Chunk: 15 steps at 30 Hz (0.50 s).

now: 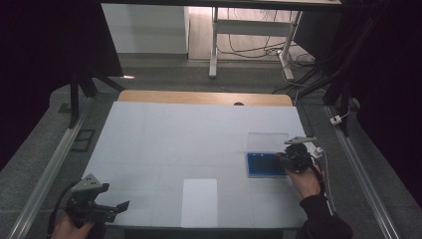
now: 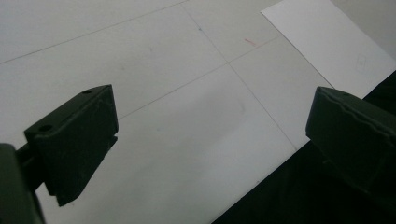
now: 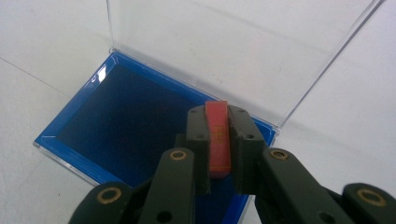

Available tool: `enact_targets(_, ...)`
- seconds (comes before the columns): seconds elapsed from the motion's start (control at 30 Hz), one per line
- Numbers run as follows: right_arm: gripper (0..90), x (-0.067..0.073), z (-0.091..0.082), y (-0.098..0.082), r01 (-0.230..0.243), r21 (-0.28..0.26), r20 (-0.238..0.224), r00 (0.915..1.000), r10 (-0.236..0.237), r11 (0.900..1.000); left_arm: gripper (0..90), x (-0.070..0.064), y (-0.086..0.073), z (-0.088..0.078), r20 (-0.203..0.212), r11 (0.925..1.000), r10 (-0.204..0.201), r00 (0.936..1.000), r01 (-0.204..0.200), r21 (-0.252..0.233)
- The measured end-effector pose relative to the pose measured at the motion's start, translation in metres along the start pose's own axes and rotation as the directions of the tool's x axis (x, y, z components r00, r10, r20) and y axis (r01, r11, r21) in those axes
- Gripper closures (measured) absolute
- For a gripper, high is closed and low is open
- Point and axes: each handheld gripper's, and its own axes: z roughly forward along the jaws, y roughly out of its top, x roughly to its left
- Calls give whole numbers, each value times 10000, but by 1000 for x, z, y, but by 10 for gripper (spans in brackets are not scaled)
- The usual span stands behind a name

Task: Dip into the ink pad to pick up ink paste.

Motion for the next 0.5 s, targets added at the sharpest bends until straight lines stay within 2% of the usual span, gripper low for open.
enact_targets(0.17,795,0,-2,0,-150,-51,58,9999,150,9999,28,0,0,0,9,10000,2,10000,-2,-9)
enact_targets(0.27,795,-1,-4,1,-334,-255,-111,9994,331,9991,28,0,0,0,1,10000,-11,10000,11,-22)
enact_targets(0.33,795,0,-7,1,-267,-356,-71,9996,265,9990,27,0,0,0,9,10000,-5,10000,5,-8)
enact_targets(0.5,795,5,-11,3,-53,-455,-319,9995,38,9989,27,0,0,0,6,10000,-15,10000,15,-10)
